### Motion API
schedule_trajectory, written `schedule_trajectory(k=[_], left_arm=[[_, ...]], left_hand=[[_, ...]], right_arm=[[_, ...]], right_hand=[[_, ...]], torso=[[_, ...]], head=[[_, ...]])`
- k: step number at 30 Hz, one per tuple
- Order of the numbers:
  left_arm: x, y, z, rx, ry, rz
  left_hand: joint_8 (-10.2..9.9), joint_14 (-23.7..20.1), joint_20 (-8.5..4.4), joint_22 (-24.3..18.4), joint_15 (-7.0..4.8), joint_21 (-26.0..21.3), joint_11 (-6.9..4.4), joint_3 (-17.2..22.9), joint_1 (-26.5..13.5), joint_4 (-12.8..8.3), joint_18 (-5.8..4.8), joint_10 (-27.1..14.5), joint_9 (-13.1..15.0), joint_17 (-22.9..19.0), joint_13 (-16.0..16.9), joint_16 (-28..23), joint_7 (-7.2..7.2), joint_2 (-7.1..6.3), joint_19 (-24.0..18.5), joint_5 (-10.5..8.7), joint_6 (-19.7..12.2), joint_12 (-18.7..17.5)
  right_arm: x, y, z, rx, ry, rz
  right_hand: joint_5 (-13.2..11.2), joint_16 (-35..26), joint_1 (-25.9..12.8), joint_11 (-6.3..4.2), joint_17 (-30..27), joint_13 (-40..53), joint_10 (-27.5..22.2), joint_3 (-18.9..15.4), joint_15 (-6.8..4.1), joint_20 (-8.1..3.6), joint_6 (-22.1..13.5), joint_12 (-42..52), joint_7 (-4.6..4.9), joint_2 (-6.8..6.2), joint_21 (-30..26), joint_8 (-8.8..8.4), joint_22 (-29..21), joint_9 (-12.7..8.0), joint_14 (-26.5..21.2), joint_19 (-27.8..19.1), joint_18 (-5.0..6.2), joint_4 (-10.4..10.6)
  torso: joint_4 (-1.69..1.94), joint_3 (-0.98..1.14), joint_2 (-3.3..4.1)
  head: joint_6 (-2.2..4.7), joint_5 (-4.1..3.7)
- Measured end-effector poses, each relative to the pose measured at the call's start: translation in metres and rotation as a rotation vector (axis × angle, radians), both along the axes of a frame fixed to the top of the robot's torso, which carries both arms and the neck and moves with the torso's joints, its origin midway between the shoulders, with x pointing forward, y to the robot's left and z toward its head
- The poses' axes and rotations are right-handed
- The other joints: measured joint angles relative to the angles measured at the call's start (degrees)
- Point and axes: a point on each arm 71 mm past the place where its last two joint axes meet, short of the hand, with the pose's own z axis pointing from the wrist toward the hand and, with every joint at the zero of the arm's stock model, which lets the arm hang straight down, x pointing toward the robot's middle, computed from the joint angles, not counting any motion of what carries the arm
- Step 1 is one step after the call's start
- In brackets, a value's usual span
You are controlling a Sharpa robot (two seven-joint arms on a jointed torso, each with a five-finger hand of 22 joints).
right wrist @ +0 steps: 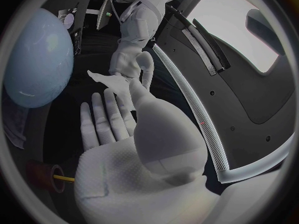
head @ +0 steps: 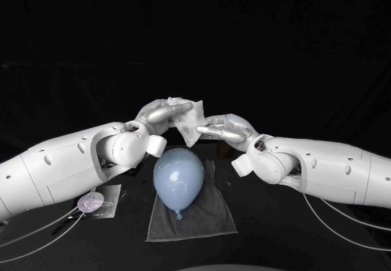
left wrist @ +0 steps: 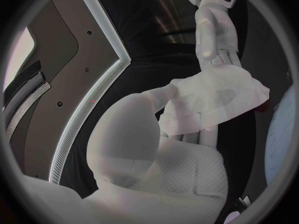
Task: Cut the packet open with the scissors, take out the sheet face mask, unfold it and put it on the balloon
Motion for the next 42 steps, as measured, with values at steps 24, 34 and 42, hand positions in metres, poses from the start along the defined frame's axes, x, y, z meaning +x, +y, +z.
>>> schedule_trajectory(k=[24,34,42], left_arm=[[0.000,-0.005,0.001,-0.017,-0.014,-0.019],[0.001,-0.004,0.001,-0.017,-0.018,-0.013],[0.003,0.001,0.001,-0.013,-0.019,-0.001]], left_hand=[[0.28,-0.01,0.13,-0.31,0.02,0.06,0.00,0.15,-0.15,0.18,-0.43,0.00,0.01,0.11,0.00,-0.79,-0.27,0.46,-0.13,0.17,-0.29,0.00],[0.28,-0.02,0.13,-0.31,0.03,-0.19,0.00,0.31,-0.15,0.01,-0.46,0.00,0.01,0.10,0.00,-0.79,-0.30,0.45,-0.13,0.17,-0.33,0.00],[0.27,-0.02,0.13,-0.36,0.03,-0.19,0.00,0.31,-0.16,0.01,-0.47,0.00,0.01,0.10,0.00,-0.79,-0.31,0.44,-0.13,0.16,-0.34,0.00]], right_arm=[[0.002,0.021,-0.003,-0.031,0.038,0.021],[0.001,0.021,-0.004,-0.042,0.049,0.039],[0.001,0.011,-0.005,-0.046,0.050,0.029]], right_hand=[[0.00,3.01,0.41,-1.34,-0.14,-0.21,5.94,3.33,-1.31,0.05,6.09,0.03,1.32,-0.21,1.09,-0.01,0.61,-1.00,4.03,5.67,1.56,-4.61],[-0.02,4.44,-3.05,-2.89,-0.34,-0.28,11.25,19.68,-2.55,-0.15,11.10,-2.72,0.78,2.70,1.99,-0.11,0.90,-1.25,7.85,9.07,2.47,-6.84],[-0.02,3.87,-7.09,-2.88,-0.35,-0.28,12.69,27.01,-2.64,-0.17,11.13,-4.25,0.76,-0.77,2.42,-0.11,0.90,-0.48,8.38,10.32,2.47,-7.43]], torso=[[0.03,-0.04,-0.05],[0.00,0.02,-0.05],[-0.03,0.02,-0.04]], head=[[-0.20,0.13],[-0.24,0.25],[-0.31,0.42]])
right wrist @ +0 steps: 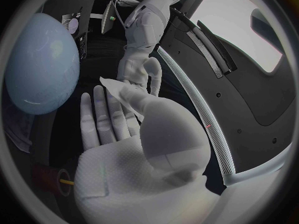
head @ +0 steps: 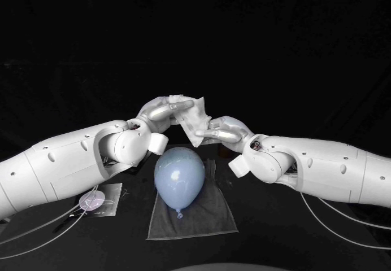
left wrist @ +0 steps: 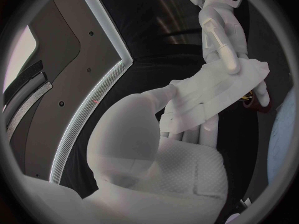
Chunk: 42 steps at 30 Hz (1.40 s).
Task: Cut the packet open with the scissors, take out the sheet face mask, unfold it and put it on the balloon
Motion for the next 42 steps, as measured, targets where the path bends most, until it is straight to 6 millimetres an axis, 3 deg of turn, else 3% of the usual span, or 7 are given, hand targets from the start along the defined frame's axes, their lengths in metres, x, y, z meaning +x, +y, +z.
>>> schedule_trajectory(k=[7,14,18,29,34,37,42], left_arm=[[0.0018,0.0032,-0.0008,0.003,0.000,0.009],[0.0032,0.0051,-0.0012,0.005,-0.001,0.016],[0.0036,0.0056,-0.0011,0.005,-0.002,0.018],[0.0043,0.0065,-0.0013,0.006,-0.002,0.021],[0.0045,0.0070,-0.0017,0.007,-0.002,0.022],[0.0047,0.0072,-0.0018,0.007,-0.002,0.023],[0.0050,0.0075,-0.0019,0.008,-0.002,0.024]], left_hand=[[-0.11,0.19,0.00,0.00,0.19,0.00,0.00,-0.01,0.00,0.00,-0.02,0.00,0.00,0.06,0.00,0.00,-0.01,0.00,0.00,-0.11,-0.01,0.00],[0.11,0.42,0.00,0.00,-0.03,0.00,0.00,-0.01,0.00,0.01,0.08,0.00,0.00,0.06,0.00,0.00,-0.10,-0.01,0.00,-0.22,-0.10,0.00],[0.11,0.42,0.00,-0.05,-0.03,0.00,0.00,-0.02,0.00,0.01,0.59,0.00,0.00,0.14,0.00,0.00,-0.11,-0.01,0.00,0.01,-0.11,0.00],[0.11,0.42,0.00,-0.05,-0.02,0.00,0.00,-0.02,-0.01,0.01,0.58,0.00,0.00,0.13,0.00,0.00,0.02,-0.01,0.00,0.01,0.01,0.00],[0.10,0.61,0.00,-0.04,0.17,0.00,0.00,-0.02,-0.16,0.01,0.57,0.00,0.00,0.13,0.00,0.00,0.02,-0.16,0.00,0.01,0.02,0.00],[0.10,0.61,0.00,-0.04,0.17,0.00,0.00,-0.03,-0.16,0.01,0.56,0.00,0.00,0.14,0.00,0.00,0.02,-0.17,0.00,0.01,0.02,0.00],[0.01,0.61,0.00,-0.04,0.18,0.00,0.00,-0.03,-0.16,0.01,0.53,0.00,0.00,0.18,0.00,0.00,0.02,-0.17,0.00,0.00,0.02,0.00]], right_arm=[[-0.0006,-0.0034,0.0002,-0.001,0.001,-0.001],[-0.0009,-0.0045,0.0001,-0.002,0.001,0.000],[-0.0009,-0.0049,-0.0001,-0.005,0.000,0.000],[0.0000,-0.0073,-0.0003,-0.029,-0.014,-0.016],[0.0003,-0.0081,-0.0004,-0.044,-0.022,-0.022],[0.0005,-0.0087,-0.0004,-0.053,-0.027,-0.025],[0.0009,-0.0101,-0.0006,-0.068,-0.035,-0.031]], right_hand=[[0.00,-0.23,-0.30,0.00,0.00,0.00,0.00,0.76,0.00,-0.18,0.00,-0.38,0.00,-0.30,0.00,0.00,0.00,0.20,0.00,0.18,-0.02,-0.19],[0.00,-0.54,-2.13,0.14,0.01,0.07,0.15,1.16,0.00,-0.10,0.00,-0.75,-0.02,-2.13,0.00,0.13,-0.01,0.48,0.00,0.50,-0.04,-0.11],[0.00,-0.24,-3.01,-0.60,0.39,0.26,2.02,1.13,-0.47,-0.32,0.99,-0.75,-0.68,-3.06,0.51,1.06,0.11,1.05,1.49,1.80,-0.06,-0.08],[0.00,4.23,-2.10,-4.30,3.13,1.24,10.05,-2.12,-3.50,-2.65,5.93,2.99,-4.72,-6.04,3.01,7.28,0.93,4.23,8.21,7.57,-0.13,-0.35],[-0.02,6.45,-1.72,-5.53,4.76,1.89,12.10,-2.35,-4.52,-3.66,6.53,4.91,-5.34,-6.43,3.99,10.13,1.19,5.48,10.04,9.59,-0.22,-0.57],[-0.10,7.94,-1.49,-6.14,6.01,2.51,13.11,-2.00,-5.05,-4.27,6.19,6.37,-5.68,-6.67,4.42,12.30,1.36,5.54,10.57,10.61,0.34,-0.90],[-0.10,10.17,-2.89,-6.95,7.96,3.83,13.92,-1.18,-5.72,-4.90,6.12,8.93,-6.79,-8.16,4.85,16.12,1.45,6.38,11.24,11.67,0.43,-0.57]], torso=[[0.00,-0.01,0.00],[0.00,-0.02,0.00],[0.03,-0.02,0.00],[0.03,-0.03,-0.01],[0.03,-0.03,-0.01],[0.02,-0.03,-0.01],[0.02,-0.02,-0.01]], head=[[-0.04,0.03],[-0.06,0.03],[-0.08,0.03],[-0.05,-0.03],[-0.01,0.00],[-0.07,0.00],[-0.15,-0.03]])
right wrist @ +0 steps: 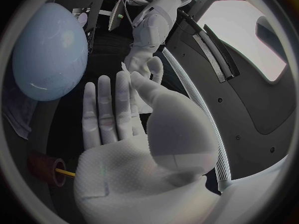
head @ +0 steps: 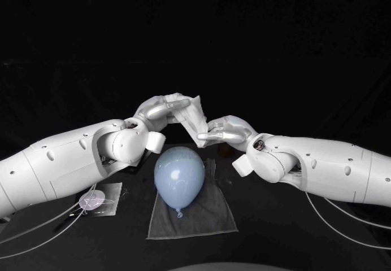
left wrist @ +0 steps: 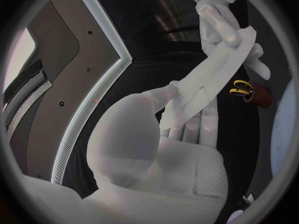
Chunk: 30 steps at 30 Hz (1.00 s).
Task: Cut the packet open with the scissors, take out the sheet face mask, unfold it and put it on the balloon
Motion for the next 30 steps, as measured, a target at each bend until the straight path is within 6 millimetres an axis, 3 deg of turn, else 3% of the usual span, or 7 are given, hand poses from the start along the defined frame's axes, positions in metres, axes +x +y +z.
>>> schedule_trajectory(k=[4,10,15,18,20,23,30], left_arm=[[0.0005,0.0008,-0.0003,0.001,0.000,0.003],[0.0012,0.0018,-0.0004,0.002,-0.002,0.006],[0.0018,0.0025,0.0000,0.001,-0.004,0.010],[0.0020,0.0029,0.0000,0.002,-0.005,0.011],[0.0022,0.0032,0.0000,0.002,-0.005,0.013],[0.0024,0.0034,0.0001,0.002,-0.006,0.014],[0.0024,0.0034,0.0001,0.002,-0.006,0.015]], left_hand=[[-0.03,0.00,0.00,0.00,0.00,0.00,0.00,0.00,-0.06,0.00,-0.02,0.00,0.00,0.00,0.00,0.00,0.00,-0.06,0.00,0.00,0.00,0.00],[0.06,0.05,0.00,0.00,-0.04,0.00,0.00,0.03,-0.01,-0.03,-0.04,0.00,0.00,-0.01,0.00,0.00,-0.01,-0.02,0.00,0.00,0.00,0.00],[0.18,0.23,0.00,0.01,-0.21,0.00,0.00,0.17,0.11,-0.17,-0.06,0.00,0.00,-0.01,0.00,0.00,-0.01,0.11,0.00,-0.01,-0.01,0.00],[0.17,0.23,0.00,0.00,-0.21,0.00,0.00,0.17,0.17,-0.17,-0.07,0.00,0.00,-0.01,0.00,0.00,0.04,0.17,0.00,-0.12,-0.07,0.00],[0.17,0.23,0.00,0.00,-0.21,0.00,0.00,0.17,0.17,-0.17,-0.08,0.00,0.00,0.01,0.00,0.00,0.17,0.17,0.00,-0.12,-0.21,0.00],[0.17,0.23,0.00,0.00,-0.21,0.00,0.00,0.17,0.17,-0.17,-0.09,0.00,0.00,0.05,0.00,0.00,0.17,0.17,0.00,-0.14,-0.22,0.00],[0.17,0.23,0.00,0.01,-0.20,0.00,0.00,0.17,0.17,-0.17,-0.10,0.00,0.00,0.05,0.00,0.00,0.08,0.17,0.00,0.00,-0.31,0.00]], right_arm=[[0.0002,-0.0008,-0.0001,-0.012,-0.007,-0.002],[0.0000,-0.0012,-0.0009,-0.031,-0.015,0.002],[-0.0007,-0.0013,-0.0014,-0.039,-0.018,0.012],[-0.0015,-0.0009,-0.0017,-0.038,-0.015,0.026],[-0.0024,-0.0002,-0.0020,-0.034,-0.010,0.041],[-0.0039,0.0014,-0.0023,-0.023,-0.001,0.066],[-0.0066,0.0042,-0.0026,0.013,0.030,0.118]], right_hand=[[0.00,1.44,-1.25,-0.01,1.41,1.13,0.00,-0.45,-0.01,-0.18,-0.42,2.02,-0.43,-1.61,0.00,3.57,0.00,4.05,0.01,0.61,0.00,1.04],[0.01,2.40,-2.47,-0.13,2.56,2.02,-0.13,-2.09,-0.48,-0.31,-2.20,3.51,-0.65,-2.82,0.00,6.62,-0.11,6.01,-0.47,0.73,0.00,3.02],[0.01,2.43,-2.47,0.97,3.28,2.01,-4.13,-1.88,0.35,0.20,-5.96,3.06,0.59,-2.75,-0.67,6.85,-0.61,6.28,-2.65,0.21,-0.01,4.82],[0.02,1.63,-2.42,2.60,3.38,1.18,-7.99,-1.29,1.59,1.37,-9.09,1.06,2.14,-1.35,-1.97,4.83,-1.23,5.33,-5.88,-1.67,-0.03,6.70],[0.02,-0.05,-2.39,4.66,3.10,0.02,-11.94,-1.23,3.18,2.49,-12.04,-1.37,4.27,-1.32,-3.26,1.97,-1.74,3.84,-9.40,-3.78,-0.02,7.95],[0.02,-1.64,-2.20,6.49,2.47,-1.25,-15.54,-1.35,4.69,3.86,-14.44,-3.79,6.21,-1.13,-4.49,-1.07,-1.93,2.14,-12.58,-5.55,-0.03,9.34],[0.02,-2.83,0.44,7.90,1.87,-2.88,-17.95,0.03,5.92,4.83,-16.09,-5.88,6.28,1.74,-5.34,-5.60,-1.89,-0.77,-14.97,-6.93,-0.06,11.03]], torso=[[-0.01,0.00,0.00],[0.00,-0.01,0.01],[0.00,-0.01,0.02],[0.00,-0.01,0.01],[0.00,0.00,0.01],[0.01,0.01,0.01],[0.01,0.01,0.01]], head=[[-0.04,-0.04],[-0.10,-0.04],[-0.15,0.01],[-0.13,0.04],[-0.10,0.04],[-0.10,0.08],[-0.18,0.18]])
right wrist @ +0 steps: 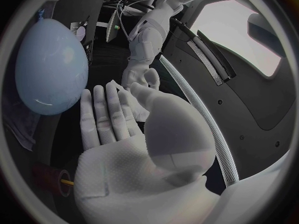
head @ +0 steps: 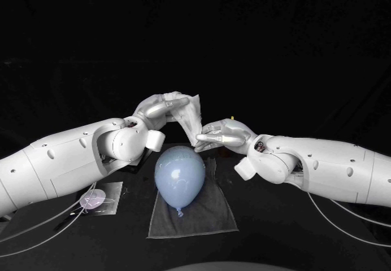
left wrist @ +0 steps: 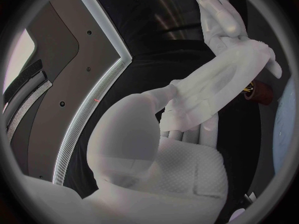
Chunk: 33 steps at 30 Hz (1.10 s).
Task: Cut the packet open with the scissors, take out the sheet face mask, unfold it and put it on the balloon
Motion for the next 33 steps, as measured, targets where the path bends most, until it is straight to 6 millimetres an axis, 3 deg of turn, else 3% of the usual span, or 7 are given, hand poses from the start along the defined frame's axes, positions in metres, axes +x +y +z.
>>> schedule_trajectory(k=[6,11,16,22,27,32,33], left_arm=[[0.0002,0.0002,-0.0001,0.000,0.000,0.001],[0.0002,0.0001,-0.0001,0.000,0.000,0.001],[0.0001,-0.0001,-0.0002,0.001,0.001,0.001],[0.0001,0.0000,-0.0003,0.001,0.001,0.001],[0.0003,0.0002,-0.0002,0.001,0.001,0.002],[0.0006,0.0007,-0.0002,0.005,-0.003,0.003],[0.0007,0.0009,-0.0002,0.007,-0.004,0.003]], left_hand=[[0.00,0.00,0.00,0.00,0.00,0.00,0.00,0.00,0.00,0.00,-0.02,0.00,0.00,0.00,0.00,0.00,-0.01,0.00,0.00,0.00,-0.01,0.00],[0.00,-0.01,0.00,0.00,0.01,0.00,0.00,0.00,0.00,0.00,-0.36,0.00,0.00,-0.01,0.00,0.00,-0.01,0.00,0.00,0.00,-0.01,0.00],[-0.01,-0.01,0.00,0.00,0.01,0.00,0.00,0.00,0.00,0.00,-0.01,0.00,0.00,0.04,0.00,0.00,-0.10,0.00,0.00,0.00,-0.10,0.00],[-0.21,-0.01,0.00,0.00,0.02,0.00,0.00,-0.01,-0.01,0.00,0.22,0.00,1.37,0.04,0.00,0.00,-0.11,-0.01,0.00,0.00,-0.12,0.00],[-0.04,-0.02,0.00,0.00,0.02,0.00,0.00,-0.01,-0.01,0.00,0.22,0.00,1.38,0.04,0.00,0.00,0.03,-0.01,0.00,0.00,0.02,0.00],[0.01,-0.06,0.00,0.00,0.07,0.00,0.00,-0.01,-0.01,0.01,0.20,0.00,1.38,0.04,0.00,-0.22,0.04,-0.01,0.00,0.00,0.03,0.00],[0.01,0.00,0.00,0.00,0.00,0.00,0.00,-0.01,-0.01,0.01,0.20,0.00,1.37,0.04,0.00,-0.22,0.04,-0.01,0.00,0.00,0.03,0.00]], right_arm=[[-0.0017,0.0004,-0.0001,0.027,0.025,0.032],[-0.0025,0.0011,-0.0001,0.040,0.037,0.046],[-0.0021,0.0013,0.0000,0.045,0.039,0.042],[-0.0002,-0.0008,0.0001,0.037,0.027,0.009],[0.0016,-0.0031,0.0004,0.025,0.011,-0.033],[0.0028,-0.0059,0.0008,0.011,-0.009,-0.085],[0.0031,-0.0066,0.0010,0.008,-0.012,-0.094]], right_hand=[[0.00,-0.01,3.05,0.38,-0.26,-0.70,-0.59,4.95,0.22,-0.01,0.06,-0.76,-0.04,4.63,-0.27,-2.05,0.17,-1.34,-0.63,-0.41,-0.01,-0.72],[-0.01,0.15,3.79,-0.72,-0.33,-0.46,2.44,7.67,-0.63,-0.48,3.02,0.36,0.34,6.28,0.11,-1.93,0.62,-1.42,0.51,0.09,-0.06,-2.17],[-0.05,1.34,3.40,-2.37,-0.33,-0.20,6.29,8.01,-1.90,-1.66,6.17,1.69,-0.61,5.88,2.23,-0.81,1.58,-1.39,4.33,2.72,-0.42,-4.04],[-0.05,2.36,2.34,-4.14,-0.15,0.20,10.34,6.36,-3.42,-3.07,8.67,2.98,-2.68,4.81,4.53,-0.61,2.76,-1.40,8.47,5.20,-0.45,-5.71],[-0.06,2.44,2.28,-4.71,-0.05,0.33,11.58,5.68,-4.00,-3.48,9.59,3.18,-3.00,4.75,5.34,-0.61,3.33,-1.40,9.79,5.83,-0.48,-6.39],[-0.06,4.03,2.17,-6.02,0.67,1.18,14.54,3.60,-5.31,-4.51,12.44,4.84,-4.30,1.70,7.17,-0.23,4.23,-1.40,12.76,7.82,-0.51,-8.47],[-0.06,4.56,2.06,-6.45,0.92,1.49,15.49,3.03,-5.62,-4.71,12.90,5.42,-4.68,0.72,7.66,2.30,4.49,-1.40,13.70,8.46,-0.54,-9.04]], torso=[[-0.01,0.00,0.00],[-0.01,-0.01,-0.01],[0.01,-0.01,-0.01],[0.02,-0.02,0.00],[0.03,-0.03,0.01],[0.04,-0.02,0.01],[0.04,-0.02,0.01]], head=[[-0.08,0.05],[-0.13,0.01],[-0.16,-0.10],[-0.14,-0.14],[-0.08,-0.15],[-0.05,-0.05],[-0.05,-0.04]])
